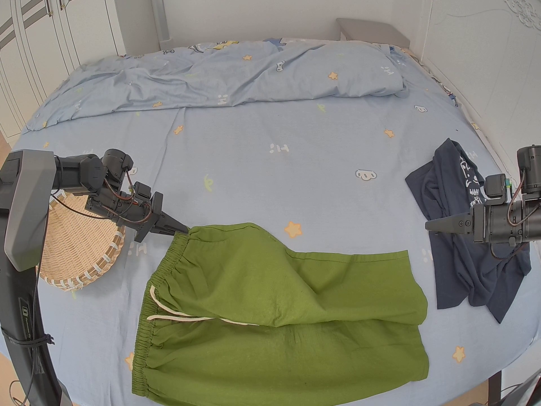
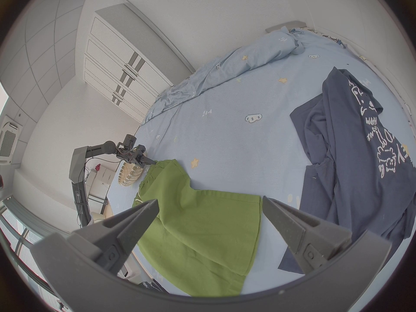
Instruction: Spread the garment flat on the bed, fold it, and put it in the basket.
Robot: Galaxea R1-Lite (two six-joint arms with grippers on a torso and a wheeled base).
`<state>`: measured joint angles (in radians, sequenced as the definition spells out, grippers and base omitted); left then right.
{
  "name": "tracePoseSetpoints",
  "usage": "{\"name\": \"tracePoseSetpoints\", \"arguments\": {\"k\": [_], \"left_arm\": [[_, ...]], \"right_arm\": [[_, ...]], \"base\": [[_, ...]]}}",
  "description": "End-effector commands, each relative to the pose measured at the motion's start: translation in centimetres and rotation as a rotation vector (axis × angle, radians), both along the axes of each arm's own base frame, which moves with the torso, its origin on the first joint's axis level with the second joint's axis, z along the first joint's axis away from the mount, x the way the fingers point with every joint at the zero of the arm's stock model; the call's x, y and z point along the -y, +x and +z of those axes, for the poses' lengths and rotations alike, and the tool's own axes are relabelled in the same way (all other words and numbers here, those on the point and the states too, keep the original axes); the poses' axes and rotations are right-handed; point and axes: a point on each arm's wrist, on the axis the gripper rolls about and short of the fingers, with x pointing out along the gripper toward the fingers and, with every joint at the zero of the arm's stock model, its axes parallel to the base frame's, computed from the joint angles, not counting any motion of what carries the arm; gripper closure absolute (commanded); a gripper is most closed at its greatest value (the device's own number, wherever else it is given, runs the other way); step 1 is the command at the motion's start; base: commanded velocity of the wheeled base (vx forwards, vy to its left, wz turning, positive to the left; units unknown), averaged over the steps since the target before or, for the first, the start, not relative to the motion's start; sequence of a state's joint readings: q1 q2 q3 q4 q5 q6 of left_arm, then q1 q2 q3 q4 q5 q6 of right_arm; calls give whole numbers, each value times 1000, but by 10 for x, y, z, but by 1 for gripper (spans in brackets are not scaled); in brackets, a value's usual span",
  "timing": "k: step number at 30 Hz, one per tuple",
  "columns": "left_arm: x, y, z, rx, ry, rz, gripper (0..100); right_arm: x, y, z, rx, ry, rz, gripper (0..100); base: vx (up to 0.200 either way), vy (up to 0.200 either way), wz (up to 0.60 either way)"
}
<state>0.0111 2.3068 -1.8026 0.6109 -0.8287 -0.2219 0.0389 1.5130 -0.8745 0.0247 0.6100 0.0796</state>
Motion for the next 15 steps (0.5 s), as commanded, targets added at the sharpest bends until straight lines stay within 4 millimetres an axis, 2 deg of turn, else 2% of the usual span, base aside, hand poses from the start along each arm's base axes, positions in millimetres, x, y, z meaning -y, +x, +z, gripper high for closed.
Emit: {"name": "tracePoseSetpoints", "arguments": {"k": [1, 3, 6, 13, 15], "left_arm": [[-15, -11, 22, 39, -2, 32, 100], [-21, -15, 26, 42, -7, 46, 100], [-21, -16, 25, 39, -7, 45, 100], [-15, -20, 21, 34, 1, 19, 100], [-15, -20, 21, 35, 1, 18, 100]], "right_arm": [[2, 10, -10, -31, -2, -7, 0], [2, 17, -17, -40, -2, -10, 0], [3, 22, -23, -60, -2, -15, 0], [3, 43, -61, -175, -8, -17, 0], [3, 43, -62, -176, -9, -16, 0]], "base": [[0, 0, 0], [0, 0, 0], [0, 0, 0], [0, 0, 0], [0, 0, 0]]}}
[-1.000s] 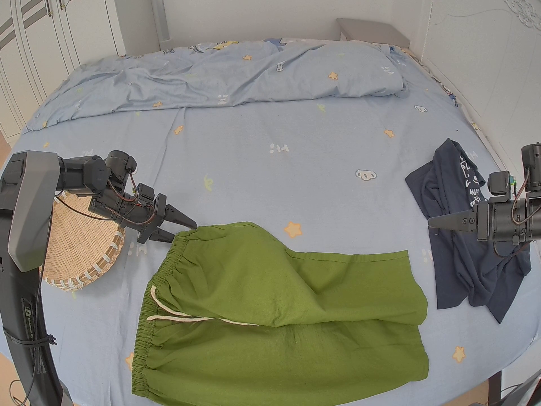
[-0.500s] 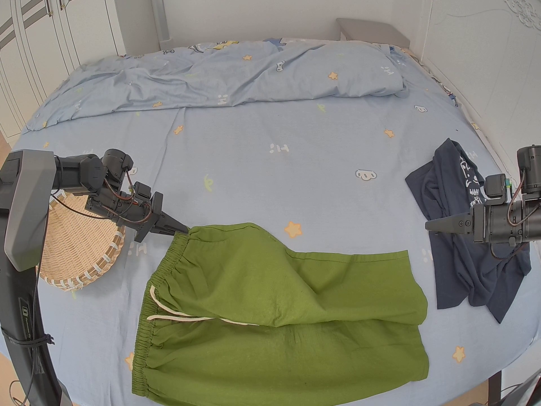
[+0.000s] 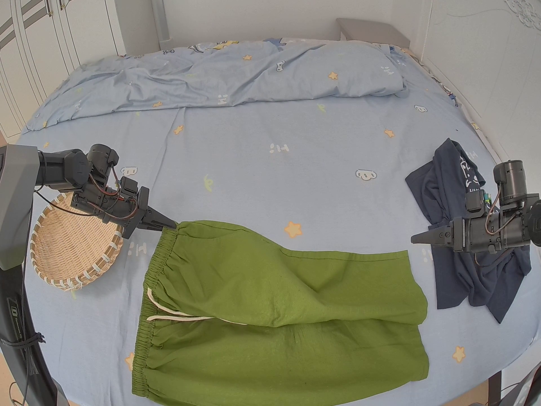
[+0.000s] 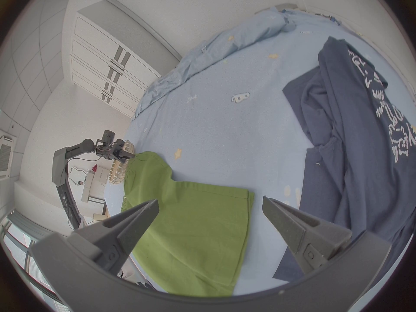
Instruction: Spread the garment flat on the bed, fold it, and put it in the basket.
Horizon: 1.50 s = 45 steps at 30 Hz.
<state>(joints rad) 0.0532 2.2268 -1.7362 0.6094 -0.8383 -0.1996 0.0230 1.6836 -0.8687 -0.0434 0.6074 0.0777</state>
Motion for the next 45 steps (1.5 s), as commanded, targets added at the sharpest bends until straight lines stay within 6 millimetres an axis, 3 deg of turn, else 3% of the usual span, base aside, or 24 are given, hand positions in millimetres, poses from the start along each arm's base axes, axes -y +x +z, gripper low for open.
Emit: {"name": "tracePoseSetpoints", "arguments": {"k": [1, 4, 5, 7, 23, 24, 45], "left_arm": [[3, -6, 4, 12, 6, -19, 100], [4, -5, 4, 12, 7, -21, 100], [5, -6, 5, 16, 6, -23, 100], [4, -6, 5, 15, 6, -20, 100], [3, -6, 6, 19, 6, -19, 100], [3, -6, 6, 19, 8, -19, 100], [1, -7, 8, 25, 8, -13, 100]], "right_arm": [[-1, 13, -28, -74, -1, 3, 0], [-2, 15, -31, -76, -2, 6, 0], [-5, 22, -44, -83, -2, 13, 0], [-5, 26, -50, -78, -1, 14, 0], [-16, 41, -74, -32, 0, 38, 0], [-19, 42, -75, -27, 7, 43, 100], [-13, 41, -68, 0, 6, 9, 100]], "base": [[0, 0, 0], [0, 0, 0], [0, 0, 0], [0, 0, 0], [0, 0, 0], [0, 0, 0], [0, 0, 0]]}}
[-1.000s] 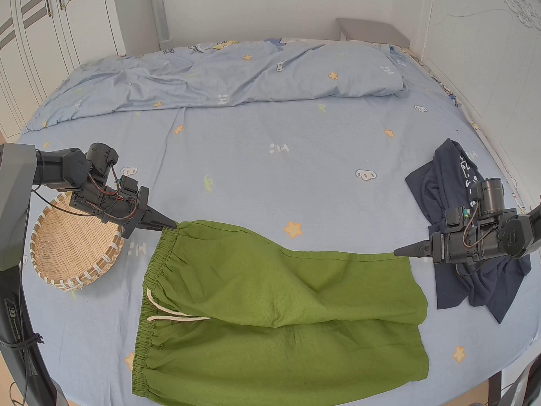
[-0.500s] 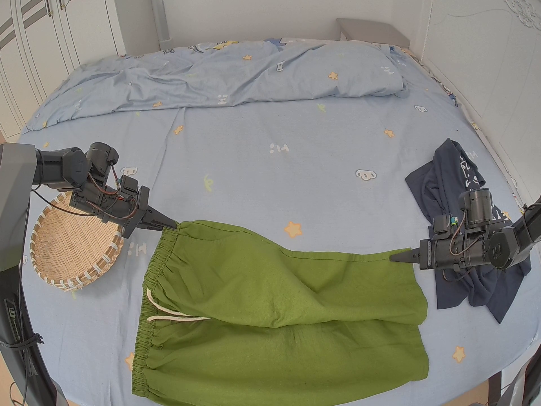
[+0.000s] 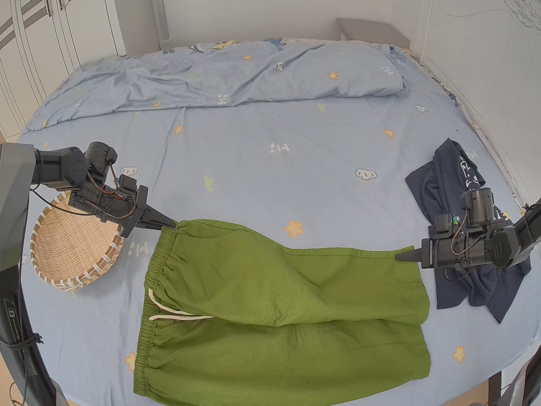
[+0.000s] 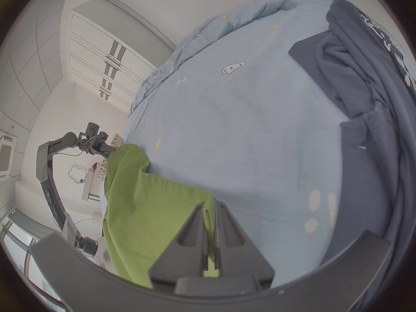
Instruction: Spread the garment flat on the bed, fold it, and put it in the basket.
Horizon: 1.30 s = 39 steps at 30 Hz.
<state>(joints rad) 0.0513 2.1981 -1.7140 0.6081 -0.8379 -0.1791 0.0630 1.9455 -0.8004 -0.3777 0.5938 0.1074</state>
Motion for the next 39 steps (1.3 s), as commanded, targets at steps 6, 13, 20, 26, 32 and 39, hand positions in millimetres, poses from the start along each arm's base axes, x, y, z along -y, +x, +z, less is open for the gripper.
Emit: {"name": "tracePoseSetpoints", "arguments": {"k": [6, 13, 20, 26, 32, 39], "left_arm": [[-3, -5, 13, 30, 0, 7, 100], [-1, -11, 20, 43, 1, 4, 100], [1, -10, 19, 40, 1, -1, 100], [1, -10, 18, 37, 1, -3, 100], [2, -10, 18, 37, 1, -4, 100], [2, -10, 18, 35, 1, -4, 100]], "right_arm": [[-3, -2, 11, 49, -51, -46, 100], [-6, -6, 13, 45, -37, -51, 100], [-8, -7, 9, 38, -37, -48, 100], [-7, -7, 8, 34, -39, -50, 100], [-3, -7, 11, 45, -36, -62, 100], [-6, -6, 11, 39, -40, -63, 100]], "base": [[0, 0, 0], [0, 0, 0], [0, 0, 0], [0, 0, 0], [0, 0, 0], [0, 0, 0]]}}
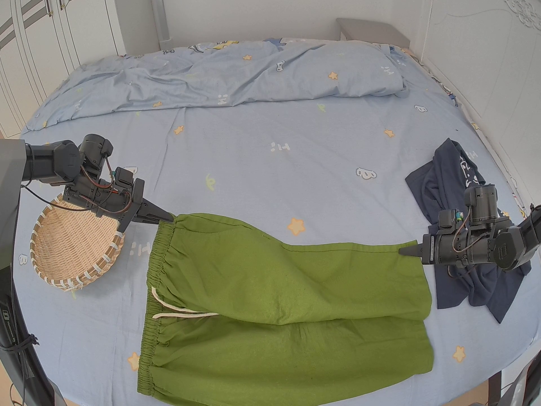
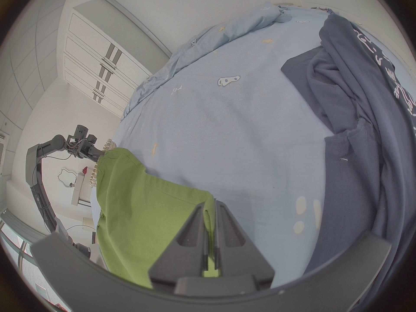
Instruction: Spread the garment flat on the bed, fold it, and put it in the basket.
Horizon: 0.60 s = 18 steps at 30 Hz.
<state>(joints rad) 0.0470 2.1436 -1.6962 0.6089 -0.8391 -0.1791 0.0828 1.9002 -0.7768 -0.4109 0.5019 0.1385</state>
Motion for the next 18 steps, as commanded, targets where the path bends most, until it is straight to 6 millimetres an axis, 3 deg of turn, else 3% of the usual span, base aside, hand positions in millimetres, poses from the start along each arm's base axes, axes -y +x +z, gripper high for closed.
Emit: {"name": "tracePoseSetpoints", "arguments": {"k": [1, 2, 3, 18], "left_arm": [[0, 0, -1, -2, 0, 1, 100], [0, 1, -1, -4, 0, 1, 100], [0, 1, -1, -4, 0, 1, 100], [0, 0, -1, -2, 0, 1, 100]], "right_arm": [[-2, -1, -1, -8, -5, 2, 100], [-2, -1, -2, -9, -10, -3, 100], [-2, 0, -1, -7, -10, -3, 0], [1, -2, 3, 14, -11, -13, 0]], "base": [[0, 0, 0], [0, 0, 0], [0, 0, 0], [0, 0, 0]]}}
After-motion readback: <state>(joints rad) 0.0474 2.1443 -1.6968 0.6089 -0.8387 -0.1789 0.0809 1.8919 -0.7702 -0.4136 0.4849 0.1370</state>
